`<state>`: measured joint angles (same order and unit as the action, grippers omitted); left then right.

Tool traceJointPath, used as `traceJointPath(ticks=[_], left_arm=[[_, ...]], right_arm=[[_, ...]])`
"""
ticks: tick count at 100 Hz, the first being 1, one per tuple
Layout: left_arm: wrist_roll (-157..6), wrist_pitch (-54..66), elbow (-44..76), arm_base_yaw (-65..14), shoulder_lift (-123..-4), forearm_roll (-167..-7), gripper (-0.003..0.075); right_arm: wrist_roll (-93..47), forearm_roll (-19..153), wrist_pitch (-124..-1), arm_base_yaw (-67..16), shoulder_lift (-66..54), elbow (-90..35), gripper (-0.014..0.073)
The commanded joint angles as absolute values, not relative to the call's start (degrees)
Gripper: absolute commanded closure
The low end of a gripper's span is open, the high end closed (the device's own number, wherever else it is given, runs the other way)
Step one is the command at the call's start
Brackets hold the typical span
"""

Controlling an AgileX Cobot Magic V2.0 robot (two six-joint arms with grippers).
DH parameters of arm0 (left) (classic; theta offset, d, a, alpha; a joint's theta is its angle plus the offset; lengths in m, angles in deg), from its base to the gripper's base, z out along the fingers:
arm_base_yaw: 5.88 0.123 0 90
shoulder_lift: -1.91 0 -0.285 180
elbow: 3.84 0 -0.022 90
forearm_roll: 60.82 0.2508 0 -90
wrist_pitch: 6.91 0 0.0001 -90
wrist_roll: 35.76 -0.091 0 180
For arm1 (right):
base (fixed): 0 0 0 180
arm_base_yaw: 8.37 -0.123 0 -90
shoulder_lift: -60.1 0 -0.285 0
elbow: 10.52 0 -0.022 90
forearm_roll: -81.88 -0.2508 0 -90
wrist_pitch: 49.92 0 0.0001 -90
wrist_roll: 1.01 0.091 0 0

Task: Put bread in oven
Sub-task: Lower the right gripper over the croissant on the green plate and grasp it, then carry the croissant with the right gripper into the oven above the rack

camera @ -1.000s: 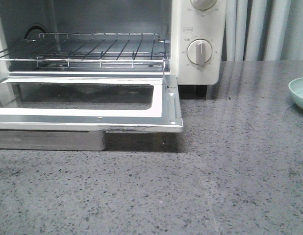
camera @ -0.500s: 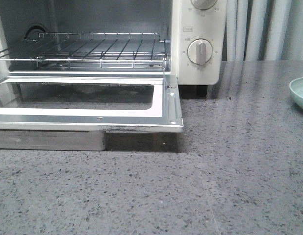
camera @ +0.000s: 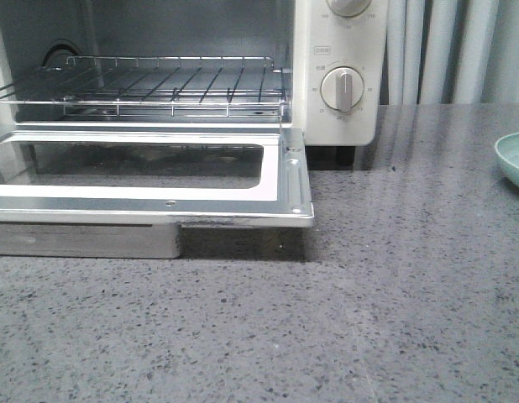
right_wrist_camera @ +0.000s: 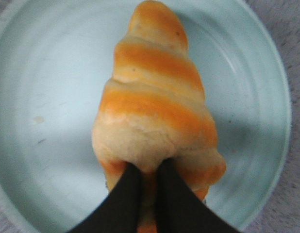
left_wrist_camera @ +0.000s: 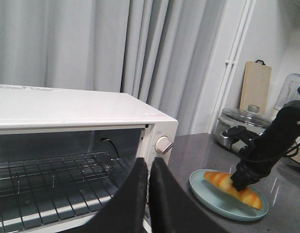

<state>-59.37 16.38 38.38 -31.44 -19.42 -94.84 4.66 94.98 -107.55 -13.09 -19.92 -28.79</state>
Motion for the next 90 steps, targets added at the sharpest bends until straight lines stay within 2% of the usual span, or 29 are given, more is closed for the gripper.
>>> traceJointPath(ticks=[1,22,38,66,90], left_arm=[[-59.34,12.93,36.34,-31.84,-20.1,-95.57,0.0741],[-59.34,12.99,36.34,-31.84,-20.1,-95.68,0.0741],[-59.34,12.99,36.34,-31.84,-20.1,-95.68,0.0741],[-59.34,12.99,36.34,-31.84,-20.1,-95.9,0.0741],[-59.34,12.99,36.34,-31.84,-20.1,-95.9,0.0741]], right_arm=[[3.23,95.84,-111.28,-16.16,-12.88,-24.71,0.0662],[2.82,95.73,-123.4,-30.65,-1.7,-22.39,0.0662],[2.82,94.73,-124.65,-43.38,0.71,-22.39,0.0651],[3.04,94.73,-117.78,-56.22,-10.74,-20.79,0.0651],[2.79,101.9,-111.56,-65.55,-25.12,-10.03,0.0651]])
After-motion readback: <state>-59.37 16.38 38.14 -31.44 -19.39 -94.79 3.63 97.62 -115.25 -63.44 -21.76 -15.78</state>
